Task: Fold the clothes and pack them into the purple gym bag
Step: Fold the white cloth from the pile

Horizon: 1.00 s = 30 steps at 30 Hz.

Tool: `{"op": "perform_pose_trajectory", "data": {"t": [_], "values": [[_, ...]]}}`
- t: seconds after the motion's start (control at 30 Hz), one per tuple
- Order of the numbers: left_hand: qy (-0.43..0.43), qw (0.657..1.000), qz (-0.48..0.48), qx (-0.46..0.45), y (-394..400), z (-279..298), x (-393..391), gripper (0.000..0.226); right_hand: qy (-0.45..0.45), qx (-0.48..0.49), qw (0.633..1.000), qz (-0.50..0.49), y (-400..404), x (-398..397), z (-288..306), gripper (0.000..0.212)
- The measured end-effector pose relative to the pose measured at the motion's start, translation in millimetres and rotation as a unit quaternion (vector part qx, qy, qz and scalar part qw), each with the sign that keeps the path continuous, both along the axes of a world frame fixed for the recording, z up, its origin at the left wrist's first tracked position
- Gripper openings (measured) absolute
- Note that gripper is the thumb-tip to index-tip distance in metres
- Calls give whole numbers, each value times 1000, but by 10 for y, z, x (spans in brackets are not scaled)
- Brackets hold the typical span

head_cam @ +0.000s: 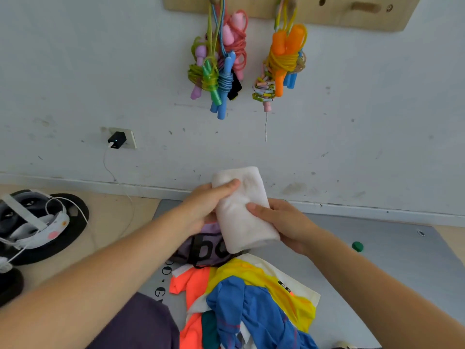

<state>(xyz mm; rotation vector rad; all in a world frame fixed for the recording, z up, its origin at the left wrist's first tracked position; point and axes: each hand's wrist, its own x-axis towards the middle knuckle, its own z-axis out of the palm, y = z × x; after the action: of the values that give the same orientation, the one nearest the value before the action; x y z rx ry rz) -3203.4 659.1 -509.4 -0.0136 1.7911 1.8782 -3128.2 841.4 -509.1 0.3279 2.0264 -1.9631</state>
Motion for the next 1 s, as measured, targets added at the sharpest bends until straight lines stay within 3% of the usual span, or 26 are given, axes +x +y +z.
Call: {"op": "perform_pose_trajectory", "data": {"t": [0.1,0.2,0.3,0.53,0.63,0.7,0.77,0.87,0.93,1.0], "values": [[118,971,-102,-182,-206,-329,-551,34,-27,40,996,-72,186,-464,-332,44],[172,924,-158,-303,-374,-1020,-996,30,-93,67,988,-101,406,-931,-834,52],[207,888,-211,-352,-418,-1762,-1277,39,-178,65,979,-69,478,-1327,-1336,68],[305,788,-330,-421,-440,-2914,-1672,61,-289,19,957,-14,299,-2056,-2246,46],[339,714,-329,-517,-483,-3212,-1721,73,-304,10,952,-30,197,-2276,-2542,48],[348,694,-305,-552,-496,-3310,-1716,65,-311,8,948,-60,116,-2417,-2680,45],[362,699,-282,-549,-488,-3333,-1687,63,-324,-1,943,-72,38,-2558,-2762,42],[406,742,-282,-452,-456,-3267,-1580,64,-312,-32,949,-41,-110,-2761,-2804,41],[376,782,-322,-378,-458,-3214,-1488,61,-277,-56,958,-41,-213,-2866,-2854,42],[323,816,-325,-353,-499,-3170,-1444,55,-209,-1,975,-68,-273,-2938,-2936,46]]}}
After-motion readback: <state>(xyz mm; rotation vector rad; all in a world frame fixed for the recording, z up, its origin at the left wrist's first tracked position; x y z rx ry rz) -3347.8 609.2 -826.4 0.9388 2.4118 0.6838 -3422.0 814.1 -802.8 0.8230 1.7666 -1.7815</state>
